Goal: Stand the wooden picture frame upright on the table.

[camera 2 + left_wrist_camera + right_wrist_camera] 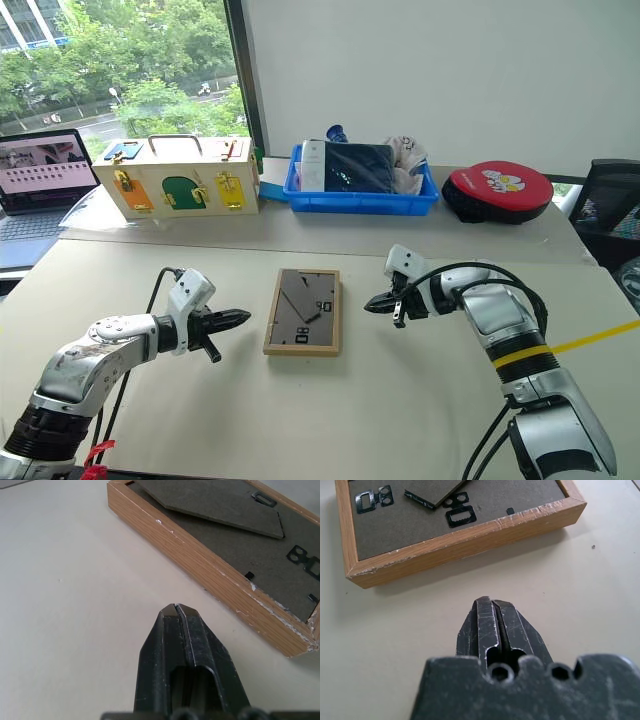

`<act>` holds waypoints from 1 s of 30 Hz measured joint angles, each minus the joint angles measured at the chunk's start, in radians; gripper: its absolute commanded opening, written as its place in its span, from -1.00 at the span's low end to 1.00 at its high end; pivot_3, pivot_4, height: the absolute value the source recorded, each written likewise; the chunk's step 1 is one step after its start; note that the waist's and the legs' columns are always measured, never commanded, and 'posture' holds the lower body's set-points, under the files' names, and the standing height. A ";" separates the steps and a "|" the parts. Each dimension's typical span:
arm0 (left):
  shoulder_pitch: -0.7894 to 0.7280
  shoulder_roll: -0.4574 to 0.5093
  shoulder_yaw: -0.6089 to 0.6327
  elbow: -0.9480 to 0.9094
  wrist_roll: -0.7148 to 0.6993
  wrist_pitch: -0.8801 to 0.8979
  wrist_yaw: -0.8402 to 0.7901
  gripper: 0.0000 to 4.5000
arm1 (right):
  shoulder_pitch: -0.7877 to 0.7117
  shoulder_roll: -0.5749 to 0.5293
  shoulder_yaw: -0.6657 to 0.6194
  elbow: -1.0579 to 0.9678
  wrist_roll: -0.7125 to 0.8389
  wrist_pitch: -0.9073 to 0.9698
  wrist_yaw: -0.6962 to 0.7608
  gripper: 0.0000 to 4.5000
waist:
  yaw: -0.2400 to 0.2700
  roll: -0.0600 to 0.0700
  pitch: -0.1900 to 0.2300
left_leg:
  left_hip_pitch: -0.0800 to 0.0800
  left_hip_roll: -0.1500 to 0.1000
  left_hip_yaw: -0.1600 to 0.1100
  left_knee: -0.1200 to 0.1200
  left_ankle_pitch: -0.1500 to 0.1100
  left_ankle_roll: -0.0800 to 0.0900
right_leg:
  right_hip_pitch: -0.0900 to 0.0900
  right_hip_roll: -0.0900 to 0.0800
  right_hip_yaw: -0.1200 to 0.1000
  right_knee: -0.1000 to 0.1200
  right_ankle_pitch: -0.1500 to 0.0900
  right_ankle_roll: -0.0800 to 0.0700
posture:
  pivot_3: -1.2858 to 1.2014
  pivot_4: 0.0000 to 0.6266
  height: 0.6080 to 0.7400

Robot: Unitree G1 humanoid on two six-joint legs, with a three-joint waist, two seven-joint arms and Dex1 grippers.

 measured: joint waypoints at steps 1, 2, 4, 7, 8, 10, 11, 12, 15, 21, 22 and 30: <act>0.000 0.000 -0.001 0.003 0.008 -0.003 -0.002 -1.00 | -0.002 0.002 0.000 0.000 0.000 0.000 -0.001 -0.99 | 0.000 0.000 0.000 | 0.000 0.000 0.000 0.000 0.000 0.000 | 0.000 0.000 0.000 0.000 0.000 0.000 | 0.03 -0.52 1.00; 0.000 0.000 -0.003 0.009 0.019 -0.010 -0.004 -1.00 | -0.003 0.006 0.000 0.006 -0.001 -0.004 -0.003 -0.99 | 0.001 0.000 0.000 | 0.000 0.000 0.000 0.000 0.000 0.000 | 0.000 0.000 0.000 0.000 0.000 0.000 | 0.03 -0.52 1.00; -0.004 -0.005 -0.021 0.031 0.044 -0.024 -0.005 -1.00 | -0.004 0.025 0.003 0.029 -0.009 -0.016 -0.014 -0.99 | 0.001 0.000 0.000 | 0.000 0.000 0.000 0.000 0.000 0.000 | 0.000 0.000 0.000 0.000 0.000 0.000 | 0.03 -0.52 1.00; -0.048 -0.072 -0.065 0.085 0.084 -0.045 0.005 -1.00 | -0.017 0.081 0.013 0.097 -0.037 -0.054 -0.047 -0.99 | 0.003 0.000 0.000 | 0.000 0.000 0.000 0.001 0.000 0.000 | 0.001 0.000 0.000 0.001 0.000 0.000 | 0.03 -0.52 1.00; -0.065 -0.084 -0.077 0.097 0.095 -0.050 0.007 -1.00 | -0.023 0.096 0.017 0.115 -0.044 -0.065 -0.055 -0.99 | 0.003 0.000 0.000 | 0.000 0.000 0.000 0.001 0.000 0.000 | 0.001 0.000 0.000 0.001 0.000 0.000 | 0.03 -0.52 1.00; -0.103 -0.106 -0.100 0.135 0.126 -0.073 0.011 -1.00 | -0.041 0.123 0.031 0.166 -0.070 -0.103 -0.076 -0.99 | 0.004 0.000 0.000 | 0.000 0.000 0.000 0.001 0.000 0.000 | 0.001 0.000 -0.001 0.001 0.000 0.000 | 0.03 -0.52 1.00; -0.122 -0.123 -0.111 0.157 0.143 -0.085 0.015 -1.00 | -0.048 0.135 0.038 0.194 -0.083 -0.123 -0.090 -0.99 | 0.005 0.000 0.000 | 0.000 0.000 0.000 0.002 0.000 0.000 | 0.001 0.000 -0.001 0.001 0.000 0.000 | 0.03 -0.52 1.00; -0.139 -0.141 -0.117 0.176 0.153 -0.089 0.018 -1.00 | -0.051 0.145 0.039 0.213 -0.090 -0.139 -0.098 -0.99 | 0.005 0.000 0.000 | 0.000 -0.001 0.000 0.002 0.000 0.000 | 0.001 0.000 -0.001 0.001 0.000 0.000 | 0.03 -0.52 1.00; -0.152 -0.166 -0.135 0.185 0.182 -0.104 0.025 -1.00 | -0.054 0.154 0.039 0.217 -0.096 -0.150 -0.099 -0.99 | 0.005 0.000 0.000 | 0.001 -0.001 -0.001 0.002 0.000 0.000 | 0.001 0.000 -0.001 0.002 0.000 0.000 | 0.03 -0.52 1.00; -0.123 -0.170 -0.155 0.130 0.194 -0.083 0.022 -1.00 | 0.010 0.136 0.039 0.090 -0.094 -0.093 -0.084 -0.99 | 0.004 0.000 0.000 | 0.001 -0.001 -0.001 0.002 0.000 0.000 | 0.002 0.000 -0.001 0.004 0.000 0.000 | 0.03 -0.52 1.00; -0.108 -0.169 -0.156 0.105 0.197 -0.074 0.023 -1.00 | 0.038 0.124 0.036 0.034 -0.089 -0.061 -0.084 -0.99 | 0.004 0.000 -0.001 | 0.002 -0.001 -0.001 0.002 0.000 0.000 | 0.002 0.000 -0.001 0.004 0.000 0.000 | 0.03 -0.52 1.00; -0.009 -0.152 -0.156 -0.065 0.197 0.012 0.027 -1.00 | 0.208 0.059 0.011 -0.280 -0.032 0.159 -0.090 -0.99 | 0.005 0.000 -0.001 | 0.004 -0.001 -0.001 0.002 0.000 0.000 | 0.005 0.000 -0.001 0.003 0.000 0.001 | 0.03 -0.52 1.00</act>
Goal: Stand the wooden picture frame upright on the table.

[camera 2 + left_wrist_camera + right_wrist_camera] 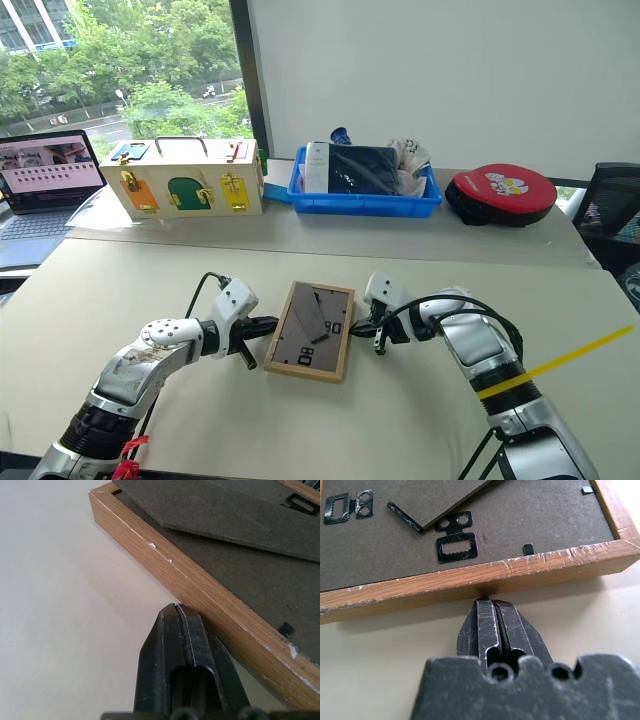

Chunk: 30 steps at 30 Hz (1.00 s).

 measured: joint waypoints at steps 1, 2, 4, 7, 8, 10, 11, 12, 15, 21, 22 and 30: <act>0.013 0.003 0.000 -0.019 -0.003 0.010 0.000 -1.00 | 0.010 -0.005 -0.001 -0.016 0.004 0.011 -0.002 -0.99 | 0.000 0.000 0.000 | 0.001 0.000 0.000 0.000 0.000 0.000 | 0.000 0.000 0.000 0.000 0.000 0.000 | 0.03 -0.52 1.00; 0.024 0.007 0.001 -0.038 -0.007 0.023 0.000 -1.00 | 0.016 -0.008 -0.003 -0.027 0.008 0.023 -0.006 -0.99 | -0.001 0.000 0.000 | 0.001 0.000 0.000 0.000 0.000 0.000 | 0.001 0.000 0.000 0.000 0.000 0.000 | 0.03 -0.52 1.00; 0.047 0.017 0.001 -0.078 -0.015 0.049 -0.001 -1.00 | 0.020 -0.012 -0.004 -0.031 0.014 0.032 -0.016 -0.99 | -0.003 0.000 0.000 | 0.002 0.000 0.000 0.000 0.000 0.000 | 0.002 0.000 0.000 0.000 0.000 0.000 | 0.03 -0.52 1.00; 0.073 0.028 0.005 -0.119 -0.032 0.079 -0.008 -1.00 | 0.017 -0.008 -0.006 -0.019 0.016 0.032 -0.027 -0.99 | -0.003 -0.001 -0.001 | 0.003 0.000 0.000 0.000 0.000 0.000 | 0.003 0.000 0.000 -0.001 0.000 0.000 | 0.03 -0.52 1.00; 0.077 0.033 0.006 -0.122 -0.040 0.082 -0.012 -1.00 | 0.013 -0.004 -0.007 -0.008 0.018 0.032 -0.029 -0.99 | -0.004 -0.001 -0.001 | 0.004 0.000 0.000 0.000 0.000 0.000 | 0.004 0.000 0.000 -0.001 0.000 0.000 | 0.03 -0.52 1.00; 0.079 0.043 0.004 -0.123 -0.043 0.081 -0.024 -1.00 | 0.002 0.000 -0.004 0.012 0.021 0.028 -0.028 -0.99 | -0.004 -0.001 -0.001 | 0.007 0.000 0.000 -0.001 0.000 0.000 | 0.007 0.000 0.000 -0.002 0.000 0.000 | 0.03 -0.52 1.00; 0.077 0.047 0.003 -0.118 -0.044 0.078 -0.029 -1.00 | -0.001 0.001 -0.003 0.017 0.021 0.027 -0.028 -0.99 | -0.004 -0.001 -0.001 | 0.007 0.000 0.000 -0.001 0.000 0.000 | 0.008 0.000 0.000 -0.003 0.000 0.000 | 0.03 -0.52 1.00; 0.073 0.050 0.004 -0.110 -0.046 0.077 -0.033 -1.00 | -0.002 0.002 -0.002 0.020 0.022 0.027 -0.028 -0.99 | -0.005 -0.001 -0.001 | 0.007 0.000 0.000 -0.001 0.000 0.000 | 0.008 0.000 0.000 -0.003 0.000 0.000 | 0.03 -0.52 1.00; 0.059 0.060 0.013 -0.074 -0.053 0.058 -0.057 -1.00 | -0.006 0.004 -0.002 0.029 0.029 0.027 -0.022 -0.99 | -0.006 -0.001 -0.001 | 0.008 0.000 0.000 -0.001 0.000 0.000 | 0.008 0.000 0.000 -0.003 0.000 0.000 | 0.03 -0.52 1.00; 0.046 0.069 0.011 -0.029 -0.053 0.014 -0.084 -1.00 | -0.006 0.000 0.002 0.028 0.034 0.027 -0.009 -0.99 | -0.006 -0.001 -0.001 | 0.008 0.000 0.000 -0.001 0.000 0.000 | 0.008 0.000 0.000 -0.003 0.000 0.000 | 0.03 -0.52 1.00; 0.041 0.069 0.008 -0.020 -0.053 0.008 -0.089 -1.00 | -0.005 -0.004 0.004 0.025 0.035 0.029 -0.004 -0.99 | -0.005 -0.001 -0.001 | 0.008 0.000 0.000 -0.001 0.000 0.000 | 0.008 0.000 0.000 -0.003 0.000 0.000 | 0.03 -0.52 1.00; -0.033 0.072 -0.014 0.091 -0.040 -0.056 -0.116 -1.00 | -0.001 -0.007 0.012 0.013 0.035 0.030 0.002 -0.99 | -0.004 -0.001 -0.001 | 0.008 0.000 0.000 -0.001 0.000 0.000 | 0.009 0.000 0.000 -0.003 0.000 0.000 | 0.03 -0.52 1.00</act>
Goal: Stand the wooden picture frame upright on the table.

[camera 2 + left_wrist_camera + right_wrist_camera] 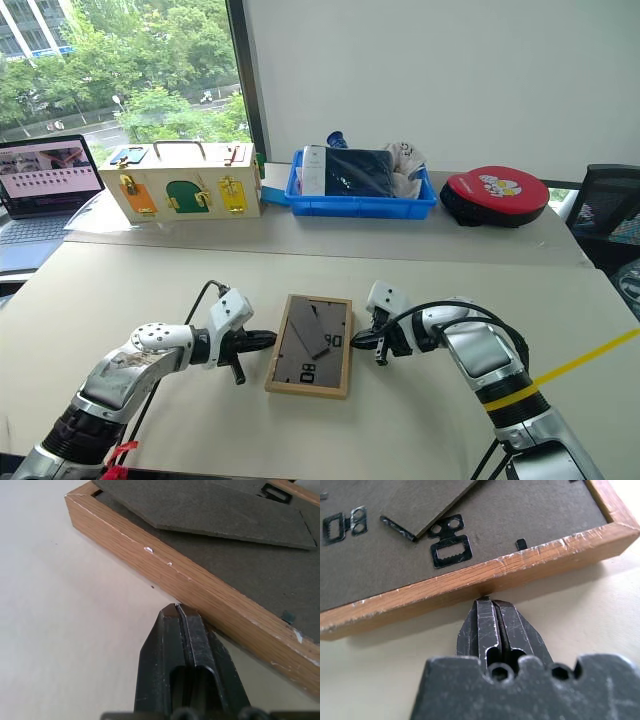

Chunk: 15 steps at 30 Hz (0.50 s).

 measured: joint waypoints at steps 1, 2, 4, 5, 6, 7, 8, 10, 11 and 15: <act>-0.003 0.000 0.000 0.005 0.000 -0.001 -0.001 -1.00 | 0.000 0.000 0.000 0.000 0.000 -0.001 0.000 -0.99 | 0.000 0.000 0.000 | 0.000 0.000 0.000 0.000 0.000 0.000 | 0.000 0.000 0.000 0.000 0.000 0.000 | 0.03 -0.52 1.00; -0.005 0.000 0.000 0.008 0.000 -0.002 -0.001 -1.00 | 0.000 -0.001 0.000 0.001 0.000 -0.001 0.000 -0.99 | 0.000 0.000 0.000 | 0.000 0.000 0.000 0.000 0.000 0.000 | 0.000 0.000 0.000 0.000 0.000 0.000 | 0.03 -0.52 1.00; -0.003 0.006 0.002 0.006 -0.002 0.000 -0.002 -1.00 | -0.002 -0.012 -0.001 0.012 0.002 -0.009 0.002 -0.99 | 0.000 0.000 0.000 | 0.000 0.000 0.000 0.000 0.000 0.000 | 0.000 0.000 0.000 0.000 0.000 0.000 | 0.03 -0.52 1.00; 0.005 0.016 0.014 0.002 -0.008 0.004 -0.004 -1.00 | -0.011 -0.028 -0.003 0.031 0.004 -0.017 0.005 -0.99 | -0.002 0.000 0.000 | 0.000 0.000 0.000 0.000 0.000 0.000 | 0.000 0.000 0.000 0.000 0.000 0.000 | 0.03 -0.52 1.00; 0.015 0.031 0.032 0.001 -0.017 0.010 -0.007 -1.00 | -0.020 -0.047 -0.012 0.056 0.003 -0.026 0.006 -0.99 | -0.004 0.000 0.000 | 0.000 0.000 0.000 0.000 0.000 0.000 | 0.000 0.000 0.000 0.000 0.000 0.000 | 0.03 -0.52 1.00; 0.025 0.044 0.049 0.000 -0.024 0.013 -0.009 -1.00 | -0.026 -0.066 -0.022 0.076 0.001 -0.030 0.006 -0.99 | -0.005 0.000 0.000 | 0.000 0.000 0.000 0.000 0.000 0.000 | -0.001 0.000 0.000 0.000 0.000 0.000 | 0.03 -0.52 1.00; 0.034 0.061 0.078 0.004 -0.037 0.029 -0.010 -1.00 | -0.032 -0.092 -0.038 0.103 -0.001 -0.036 0.006 -0.99 | -0.007 0.000 0.000 | 0.000 0.000 0.000 -0.001 0.000 0.000 | -0.001 0.000 0.000 0.000 0.000 0.000 | 0.03 -0.52 1.00; 0.041 0.069 0.165 0.030 -0.086 0.107 -0.002 -1.00 | -0.042 -0.130 -0.075 0.148 0.002 -0.046 0.013 -0.99 | -0.012 0.000 0.000 | 0.000 0.000 0.000 -0.002 0.000 0.000 | -0.001 0.000 0.000 0.000 0.000 0.000 | 0.03 -0.52 1.00; 0.041 0.071 0.208 0.046 -0.104 0.146 0.007 -1.00 | -0.048 -0.142 -0.091 0.160 0.005 -0.048 0.021 -0.99 | -0.015 0.000 0.000 | 0.000 0.001 0.000 -0.002 0.000 0.000 | -0.001 0.000 0.000 0.000 -0.001 0.000 | 0.03 -0.52 1.00; 0.065 0.169 0.258 -0.093 -0.234 0.377 -0.014 -1.00 | -0.047 -0.170 -0.135 0.148 0.070 -0.054 0.088 -0.99 | -0.025 -0.002 0.002 | -0.003 0.001 0.000 -0.003 0.000 0.000 | -0.003 0.000 0.000 -0.001 -0.001 0.000 | 0.03 -0.52 1.00</act>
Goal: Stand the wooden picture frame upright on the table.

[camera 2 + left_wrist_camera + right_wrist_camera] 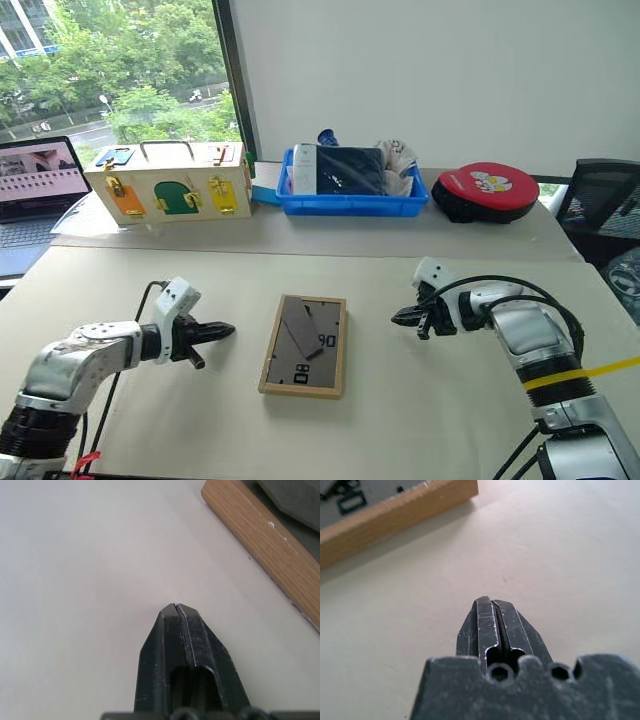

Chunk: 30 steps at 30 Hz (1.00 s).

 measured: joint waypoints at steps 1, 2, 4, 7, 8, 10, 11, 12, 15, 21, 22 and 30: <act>-0.005 0.001 0.029 -0.029 -0.064 0.062 -0.022 -1.00 | 0.010 -0.006 -0.009 -0.023 0.017 -0.004 0.018 -0.99 | 0.002 0.001 0.000 | -0.001 0.000 0.000 0.000 0.000 0.000 | -0.001 0.000 0.000 -0.001 0.000 0.000 | 0.03 -0.52 1.00; -0.026 -0.011 0.077 -0.037 -0.166 0.138 -0.052 -0.77 | 0.020 -0.005 -0.018 -0.066 0.045 -0.006 0.032 -1.00 | 0.004 0.001 0.001 | -0.001 0.000 0.000 0.000 0.000 0.000 | -0.001 0.000 0.000 0.000 0.000 0.001 | 0.03 -0.52 1.00; -0.053 -0.012 0.138 -0.033 -0.276 0.217 -0.091 -0.54 | 0.041 -0.002 -0.021 -0.171 0.087 -0.008 0.050 -1.00 | 0.006 0.001 0.001 | -0.003 0.000 0.000 0.000 0.000 0.000 | -0.003 0.000 -0.001 0.000 0.000 0.001 | 0.03 -0.52 1.00; -0.086 -0.018 0.177 0.006 -0.337 0.320 -0.063 -0.05 | 0.099 -0.025 -0.003 -0.259 0.082 -0.052 0.064 -1.00 | 0.012 0.000 0.001 | -0.003 -0.001 0.000 0.001 0.000 0.000 | -0.003 -0.001 -0.001 -0.001 -0.001 0.001 | 0.03 -0.52 1.00; -0.099 -0.036 0.186 0.034 -0.348 0.372 -0.033 0.10 | 0.119 -0.029 0.007 -0.261 0.060 -0.086 0.060 -1.00 | 0.013 0.000 0.001 | -0.003 -0.001 0.000 0.001 0.000 0.000 | -0.003 -0.001 -0.001 -0.001 -0.001 0.001 | 0.03 -0.52 1.00; -0.113 -0.074 0.182 0.052 -0.368 0.445 0.011 0.49 | 0.143 -0.035 0.049 -0.242 -0.017 -0.201 0.038 -1.00 | 0.015 0.000 0.001 | -0.004 -0.001 0.000 0.002 0.000 0.000 | -0.003 -0.001 -0.001 0.000 -0.001 0.003 | 0.03 -0.52 1.00; -0.115 -0.089 0.170 0.050 -0.369 0.467 0.030 0.63 | 0.148 -0.035 0.068 -0.224 -0.050 -0.253 0.026 -1.00 | 0.015 0.000 0.001 | -0.004 -0.001 0.000 0.002 0.000 0.000 | -0.004 -0.001 -0.001 0.000 -0.001 0.002 | 0.03 -0.52 1.00; -0.116 -0.107 0.161 0.049 -0.369 0.483 0.049 0.82 | 0.149 -0.035 0.081 -0.204 -0.076 -0.287 0.018 -1.00 | 0.016 0.000 0.001 | -0.004 -0.001 0.000 0.002 0.000 0.000 | -0.004 -0.001 -0.001 0.000 0.000 0.001 | 0.03 -0.52 1.00; -0.119 -0.178 0.146 0.048 -0.368 0.512 0.110 0.98 | 0.149 -0.034 0.087 -0.137 -0.136 -0.373 -0.019 -1.00 | 0.018 0.000 0.001 | -0.004 -0.001 0.000 0.002 0.000 0.000 | -0.004 -0.001 -0.001 0.001 0.000 0.000 | 0.03 -0.52 1.00; -0.132 -0.299 0.119 0.032 -0.347 0.523 0.230 0.98 | 0.145 -0.010 0.088 -0.076 -0.173 -0.458 -0.039 -1.00 | 0.022 -0.001 0.000 | -0.002 -0.001 0.000 0.002 0.000 0.000 | -0.001 -0.001 0.000 0.001 0.000 0.000 | 0.03 -0.52 1.00; -0.132 -0.314 0.115 0.022 -0.343 0.524 0.247 0.98 | 0.142 0.001 0.088 -0.070 -0.177 -0.459 -0.041 -1.00 | 0.022 -0.001 0.000 | 0.000 -0.001 0.000 0.002 0.000 0.000 | 0.001 -0.001 0.000 0.000 0.000 0.000 | 0.03 -0.52 1.00; -0.136 -0.440 0.111 0.004 -0.321 0.518 0.337 0.98 | 0.094 0.113 0.130 -0.049 -0.196 -0.447 -0.063 -1.00 | 0.036 -0.001 -0.001 | 0.005 -0.005 -0.001 0.002 0.000 0.000 | 0.008 -0.004 -0.001 -0.002 0.000 0.002 | 0.03 -0.52 1.00</act>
